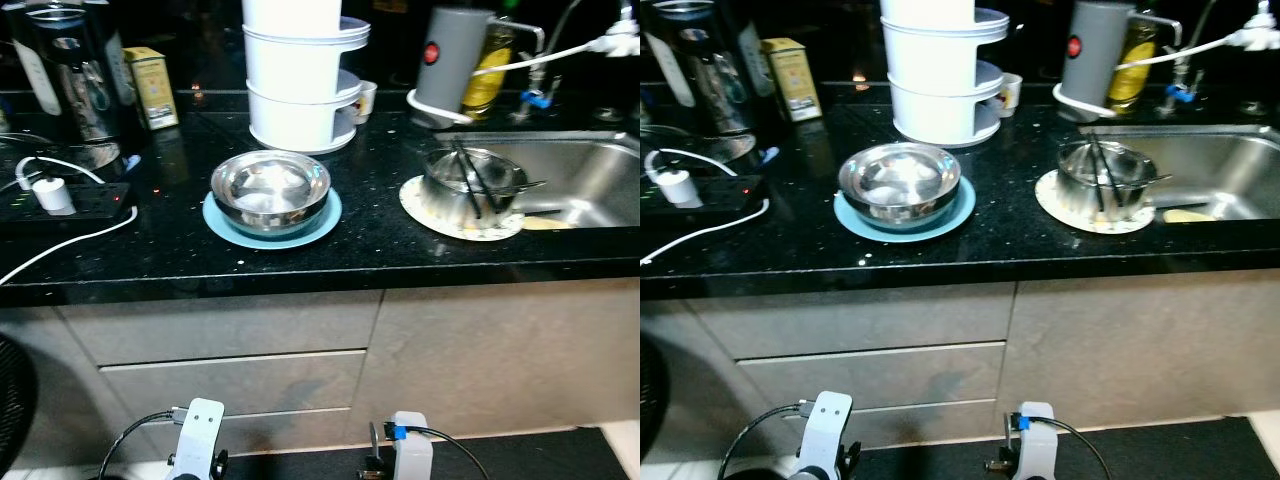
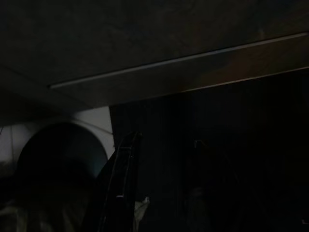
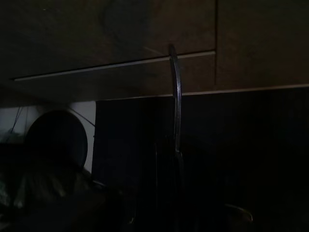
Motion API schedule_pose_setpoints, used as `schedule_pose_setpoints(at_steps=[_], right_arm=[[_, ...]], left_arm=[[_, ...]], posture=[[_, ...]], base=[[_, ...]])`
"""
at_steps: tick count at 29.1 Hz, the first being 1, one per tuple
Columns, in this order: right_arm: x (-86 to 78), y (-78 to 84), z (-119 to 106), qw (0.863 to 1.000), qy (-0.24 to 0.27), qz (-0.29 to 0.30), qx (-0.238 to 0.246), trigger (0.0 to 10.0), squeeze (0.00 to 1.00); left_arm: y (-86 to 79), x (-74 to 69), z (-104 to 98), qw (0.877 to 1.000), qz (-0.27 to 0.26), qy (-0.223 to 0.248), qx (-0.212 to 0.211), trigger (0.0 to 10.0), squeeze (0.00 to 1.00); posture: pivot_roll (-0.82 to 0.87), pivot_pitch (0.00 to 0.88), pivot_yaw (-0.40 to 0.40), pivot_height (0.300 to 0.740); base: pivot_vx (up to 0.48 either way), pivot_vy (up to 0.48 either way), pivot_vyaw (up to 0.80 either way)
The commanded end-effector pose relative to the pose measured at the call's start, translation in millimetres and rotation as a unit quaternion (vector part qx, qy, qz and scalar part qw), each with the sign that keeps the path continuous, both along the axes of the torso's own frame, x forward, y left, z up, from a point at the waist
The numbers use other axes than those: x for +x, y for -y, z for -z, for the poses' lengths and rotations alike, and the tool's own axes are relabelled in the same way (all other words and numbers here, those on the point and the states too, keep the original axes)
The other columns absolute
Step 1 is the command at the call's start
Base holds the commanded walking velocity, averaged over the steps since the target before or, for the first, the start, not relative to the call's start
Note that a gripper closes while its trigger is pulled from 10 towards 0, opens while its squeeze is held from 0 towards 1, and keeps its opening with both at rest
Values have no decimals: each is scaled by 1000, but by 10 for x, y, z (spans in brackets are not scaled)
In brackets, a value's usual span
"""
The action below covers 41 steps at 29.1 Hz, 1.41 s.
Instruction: Kitchen organization
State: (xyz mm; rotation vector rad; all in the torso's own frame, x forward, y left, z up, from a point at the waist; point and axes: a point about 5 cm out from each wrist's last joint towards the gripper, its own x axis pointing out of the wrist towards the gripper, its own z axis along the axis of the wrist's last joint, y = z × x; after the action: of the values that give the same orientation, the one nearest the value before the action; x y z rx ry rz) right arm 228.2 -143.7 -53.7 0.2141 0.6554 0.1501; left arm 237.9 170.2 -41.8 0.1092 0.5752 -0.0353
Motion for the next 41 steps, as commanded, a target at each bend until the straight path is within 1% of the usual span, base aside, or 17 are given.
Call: schedule_pose_setpoints(at_steps=[1,3,4,8,14,17,22,41], right_arm=[[-111,124,77,999,-23,11,-23,10000,0],[-114,149,83,999,-28,24,-24,10000,0],[-116,146,85,999,-30,23,-21,10000,0],[-117,117,86,999,-29,12,-23,10000,0],[-116,75,84,999,-26,1,-23,10000,0],[-116,73,84,999,-26,1,-23,10000,0],[-110,75,80,999,-25,1,-24,10000,0],[-124,92,85,999,-24,-1,-27,10000,0]], left_arm=[[2,-46,40,1000,-4,-14,0,10000,0],[27,-10,14,1000,-8,-7,-6,10000,0],[40,21,-6,1000,-11,-4,-9,10000,0],[36,45,-21,1000,-12,-2,-9,10000,0],[-49,11,11,999,-31,-15,-7,10000,0],[-56,4,16,999,-32,-17,-6,10000,0],[-69,-10,27,999,-41,-22,-4,10000,0],[-40,17,20,999,-39,-23,-3,10000,0]], posture=[[-10,149,-37,740],[-13,152,-36,740],[-13,153,-35,740],[-15,157,-33,740],[-17,161,-34,740],[-17,161,-34,740],[-21,163,-32,740],[-34,163,-31,740]], base=[[0,0,800],[0,0,0],[0,0,0],[0,0,0],[0,0,0],[0,0,0],[0,-300,0],[0,-352,0]])
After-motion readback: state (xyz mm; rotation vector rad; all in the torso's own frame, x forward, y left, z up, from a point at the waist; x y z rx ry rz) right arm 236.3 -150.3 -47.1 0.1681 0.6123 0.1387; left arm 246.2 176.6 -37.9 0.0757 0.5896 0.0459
